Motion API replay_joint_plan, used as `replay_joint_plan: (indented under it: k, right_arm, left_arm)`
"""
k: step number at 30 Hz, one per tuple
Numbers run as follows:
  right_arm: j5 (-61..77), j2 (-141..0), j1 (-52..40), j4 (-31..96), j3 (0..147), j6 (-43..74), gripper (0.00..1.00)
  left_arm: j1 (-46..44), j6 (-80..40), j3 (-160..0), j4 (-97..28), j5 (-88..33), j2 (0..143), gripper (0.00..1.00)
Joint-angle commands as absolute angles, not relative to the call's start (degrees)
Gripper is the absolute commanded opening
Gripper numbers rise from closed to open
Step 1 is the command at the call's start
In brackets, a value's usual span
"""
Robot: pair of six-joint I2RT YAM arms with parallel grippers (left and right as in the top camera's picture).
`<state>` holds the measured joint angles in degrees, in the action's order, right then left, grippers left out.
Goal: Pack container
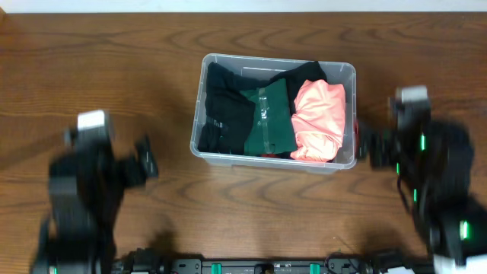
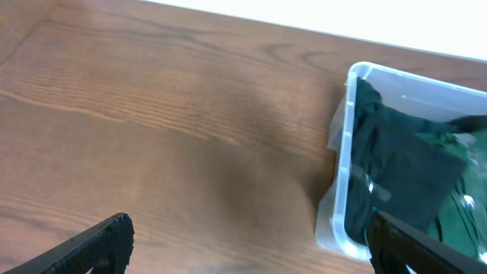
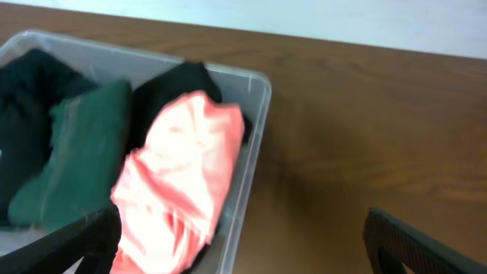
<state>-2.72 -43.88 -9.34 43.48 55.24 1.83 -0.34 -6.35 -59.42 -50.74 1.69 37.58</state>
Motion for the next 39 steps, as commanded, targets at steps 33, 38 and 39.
replay_joint_plan:
  k: [33, 38, 39]
  right_arm:
    - [-5.82, -3.4, -10.02, 63.61, 38.96, 3.81, 0.99]
    - [-3.84, -0.56, -9.17, 59.75, 34.85, 2.7, 0.99]
    - [-3.53, -0.27, -9.17, 56.99, 33.08, 2.39, 0.99]
  left_arm:
    - [-0.19, -9.54, -48.05, -66.59, 0.45, 11.66, 0.98]
    - [-0.19, -9.54, -48.05, -66.59, 0.45, 11.66, 0.98]
    - [-0.19, -9.54, -48.05, -66.59, 0.45, 11.66, 0.98]
